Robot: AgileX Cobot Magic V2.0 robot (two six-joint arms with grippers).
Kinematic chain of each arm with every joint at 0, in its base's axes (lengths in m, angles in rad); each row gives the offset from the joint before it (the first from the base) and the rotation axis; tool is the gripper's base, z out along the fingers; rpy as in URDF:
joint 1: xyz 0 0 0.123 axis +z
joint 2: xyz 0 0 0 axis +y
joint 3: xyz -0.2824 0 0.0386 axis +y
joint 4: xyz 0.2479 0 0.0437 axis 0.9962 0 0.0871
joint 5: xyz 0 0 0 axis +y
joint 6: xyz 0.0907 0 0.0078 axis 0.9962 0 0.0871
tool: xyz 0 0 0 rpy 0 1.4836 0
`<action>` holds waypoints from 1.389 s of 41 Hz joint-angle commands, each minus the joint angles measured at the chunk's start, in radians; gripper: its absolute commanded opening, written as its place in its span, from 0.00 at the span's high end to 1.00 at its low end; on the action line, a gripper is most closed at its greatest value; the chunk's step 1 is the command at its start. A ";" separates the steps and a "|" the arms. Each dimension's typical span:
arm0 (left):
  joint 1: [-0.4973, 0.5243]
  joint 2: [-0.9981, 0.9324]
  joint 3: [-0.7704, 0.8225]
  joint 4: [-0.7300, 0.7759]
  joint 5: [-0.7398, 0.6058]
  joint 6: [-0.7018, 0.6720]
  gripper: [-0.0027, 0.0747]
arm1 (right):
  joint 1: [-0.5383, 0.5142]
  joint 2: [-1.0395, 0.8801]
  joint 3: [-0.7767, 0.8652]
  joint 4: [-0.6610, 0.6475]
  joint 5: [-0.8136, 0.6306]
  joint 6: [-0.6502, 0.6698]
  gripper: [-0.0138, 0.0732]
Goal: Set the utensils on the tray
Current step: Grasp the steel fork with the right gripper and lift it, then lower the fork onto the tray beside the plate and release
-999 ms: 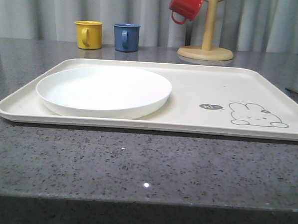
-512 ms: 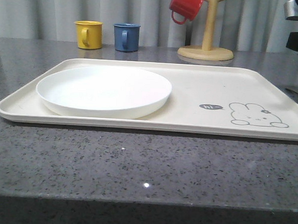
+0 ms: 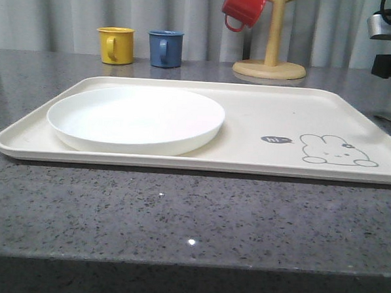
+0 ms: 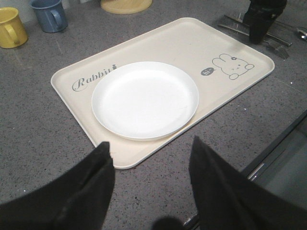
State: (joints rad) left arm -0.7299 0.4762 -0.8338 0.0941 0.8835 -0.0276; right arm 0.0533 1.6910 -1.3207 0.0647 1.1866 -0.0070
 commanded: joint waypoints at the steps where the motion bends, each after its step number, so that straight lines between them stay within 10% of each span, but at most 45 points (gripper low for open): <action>1: -0.008 0.008 -0.023 0.003 -0.076 -0.009 0.51 | 0.000 -0.036 -0.028 0.015 0.017 -0.010 0.84; 28: -0.008 0.008 -0.023 0.003 -0.076 -0.009 0.51 | 0.114 -0.192 -0.191 0.047 0.158 0.015 0.90; 39: -0.008 0.008 -0.023 0.003 -0.076 -0.009 0.51 | 0.350 -0.110 -0.275 -0.002 0.154 0.219 0.90; 57: -0.008 0.008 -0.023 0.003 -0.076 -0.009 0.51 | 0.391 0.063 -0.277 0.068 0.036 0.484 0.90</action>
State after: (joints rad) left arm -0.7299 0.4762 -0.8338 0.0941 0.8835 -0.0276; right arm 0.4422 1.7833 -1.5634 0.1093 1.2352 0.4620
